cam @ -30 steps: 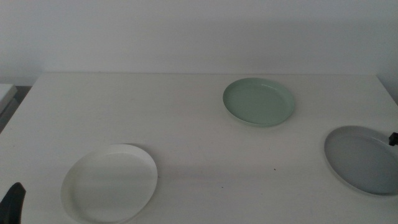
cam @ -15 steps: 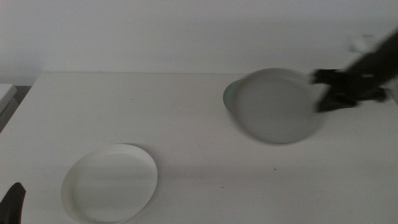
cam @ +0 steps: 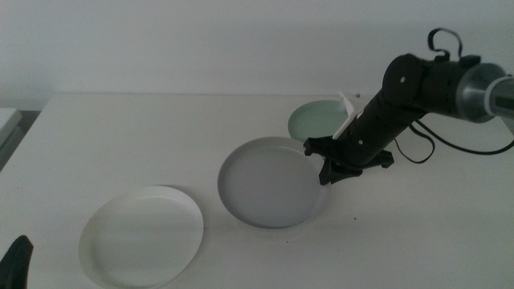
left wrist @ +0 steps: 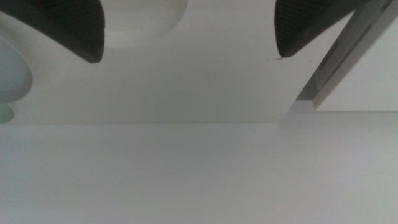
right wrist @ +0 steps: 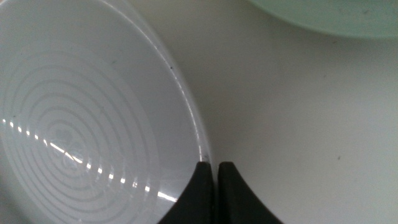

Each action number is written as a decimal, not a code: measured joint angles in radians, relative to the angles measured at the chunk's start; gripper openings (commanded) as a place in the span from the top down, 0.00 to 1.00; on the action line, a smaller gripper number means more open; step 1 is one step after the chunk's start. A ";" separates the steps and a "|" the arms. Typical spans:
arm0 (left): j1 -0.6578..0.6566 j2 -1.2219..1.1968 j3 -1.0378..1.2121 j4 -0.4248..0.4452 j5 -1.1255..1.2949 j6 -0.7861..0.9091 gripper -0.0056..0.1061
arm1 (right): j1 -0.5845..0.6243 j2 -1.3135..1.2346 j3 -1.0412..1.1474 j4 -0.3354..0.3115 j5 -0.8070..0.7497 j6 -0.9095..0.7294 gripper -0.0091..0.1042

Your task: Stack the three bowls on top of each other.

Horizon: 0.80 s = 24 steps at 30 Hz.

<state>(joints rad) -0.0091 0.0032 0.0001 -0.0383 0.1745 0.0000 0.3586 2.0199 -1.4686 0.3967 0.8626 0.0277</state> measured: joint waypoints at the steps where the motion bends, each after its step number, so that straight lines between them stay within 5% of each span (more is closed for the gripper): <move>1: 0.000 0.000 0.000 0.000 0.000 0.000 0.11 | 0.000 0.010 0.000 0.000 -0.007 0.000 0.94; 24: 0.000 0.000 0.000 0.000 0.000 0.000 0.11 | 0.000 0.064 0.000 -0.053 -0.041 0.046 0.94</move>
<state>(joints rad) -0.0091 0.0032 0.0001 -0.0383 0.1745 0.0000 0.3586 2.0838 -1.4686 0.3434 0.8211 0.0732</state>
